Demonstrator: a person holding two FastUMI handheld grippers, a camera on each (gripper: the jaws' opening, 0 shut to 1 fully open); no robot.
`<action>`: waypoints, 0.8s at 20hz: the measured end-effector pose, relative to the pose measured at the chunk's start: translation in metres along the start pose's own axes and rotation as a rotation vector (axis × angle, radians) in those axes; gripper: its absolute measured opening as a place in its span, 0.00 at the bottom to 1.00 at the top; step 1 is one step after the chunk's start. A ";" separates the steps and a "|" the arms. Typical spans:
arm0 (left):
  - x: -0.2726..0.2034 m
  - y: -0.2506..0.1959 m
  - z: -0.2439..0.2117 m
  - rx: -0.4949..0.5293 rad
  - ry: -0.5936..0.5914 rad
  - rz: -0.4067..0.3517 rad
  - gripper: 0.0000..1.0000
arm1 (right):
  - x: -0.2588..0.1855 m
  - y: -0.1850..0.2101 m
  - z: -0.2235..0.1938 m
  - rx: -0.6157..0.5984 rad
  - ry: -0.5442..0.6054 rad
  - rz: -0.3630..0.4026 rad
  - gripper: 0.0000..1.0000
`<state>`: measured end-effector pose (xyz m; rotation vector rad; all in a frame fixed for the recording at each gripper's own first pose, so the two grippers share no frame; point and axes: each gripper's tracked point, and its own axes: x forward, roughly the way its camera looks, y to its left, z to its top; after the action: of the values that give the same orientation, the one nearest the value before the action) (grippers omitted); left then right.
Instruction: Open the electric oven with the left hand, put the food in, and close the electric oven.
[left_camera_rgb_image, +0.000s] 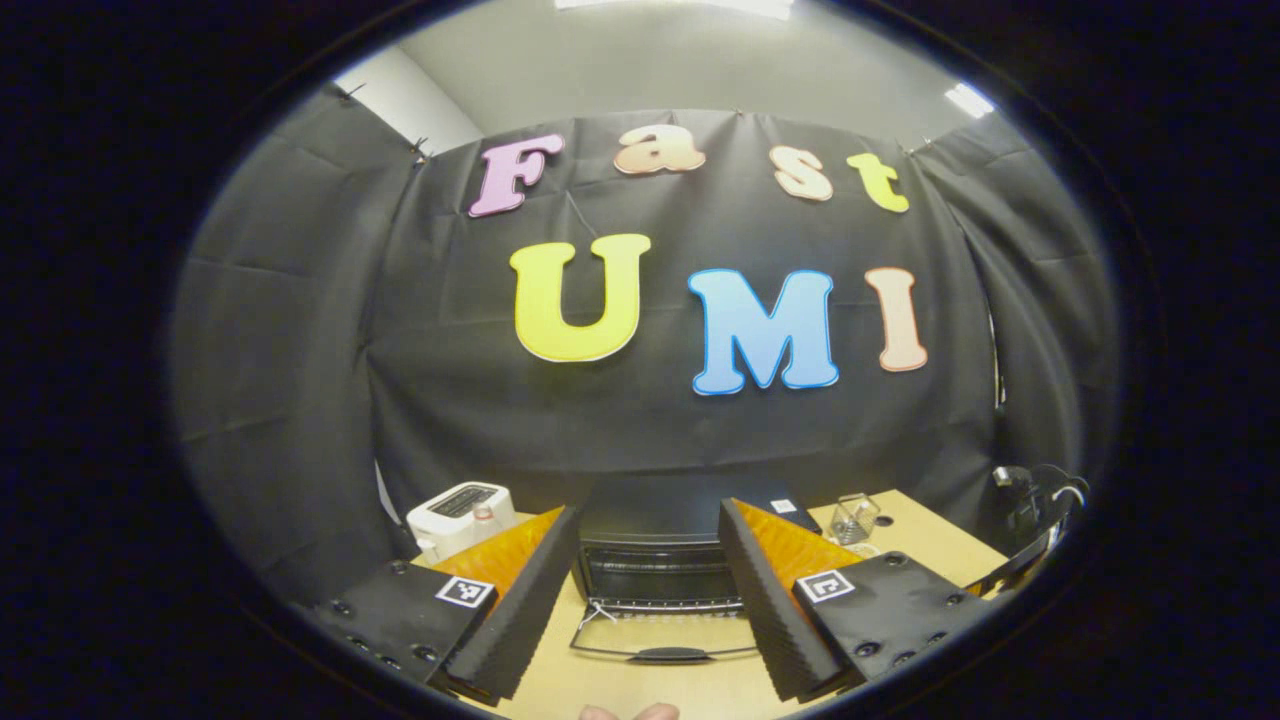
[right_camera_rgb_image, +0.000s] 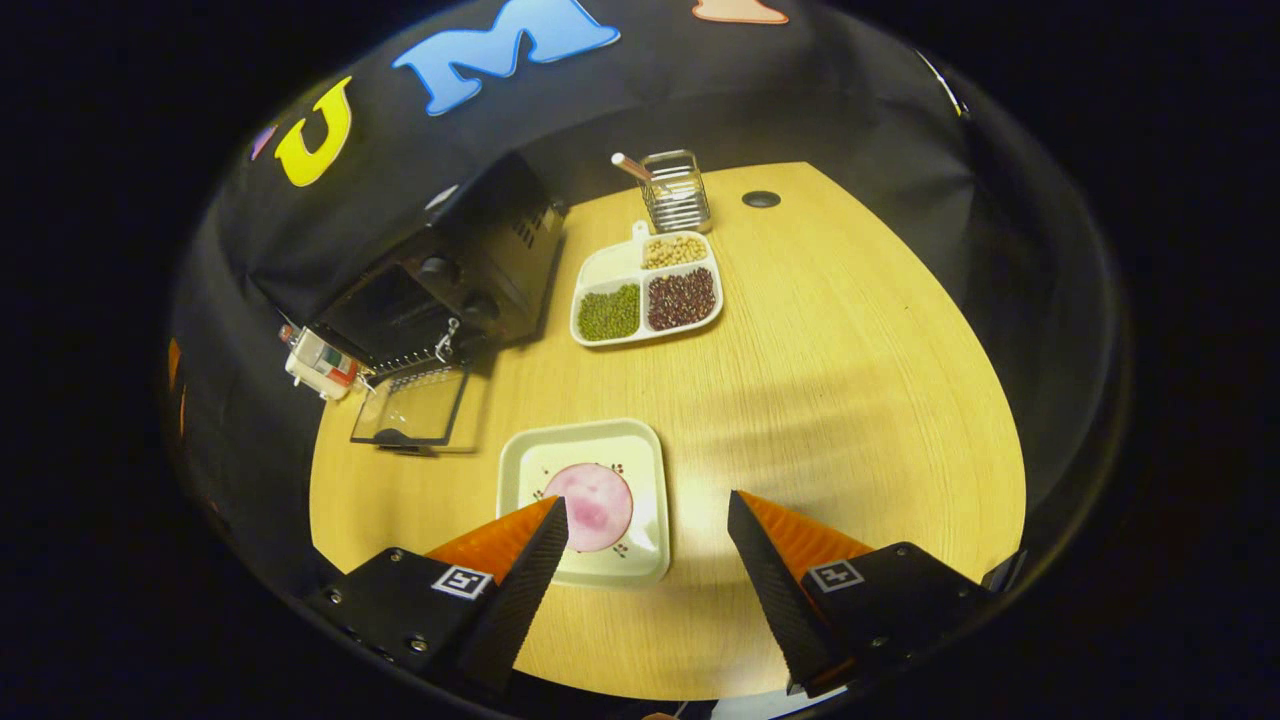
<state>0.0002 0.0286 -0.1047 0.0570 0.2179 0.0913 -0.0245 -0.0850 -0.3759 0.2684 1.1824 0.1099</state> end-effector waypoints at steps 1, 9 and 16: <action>-0.002 0.004 0.000 0.002 0.004 0.013 0.94 | 0.009 -0.003 -0.001 -0.012 0.017 -0.011 0.99; -0.025 0.042 -0.014 0.000 0.057 0.114 0.94 | 0.064 -0.011 -0.010 -0.110 0.132 -0.088 0.85; -0.026 0.046 -0.030 -0.034 0.090 0.120 0.95 | 0.063 -0.007 -0.012 -0.185 0.175 -0.178 0.52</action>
<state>-0.0360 0.0730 -0.1255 0.0321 0.3024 0.2174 -0.0121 -0.0760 -0.4385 -0.0102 1.3554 0.0875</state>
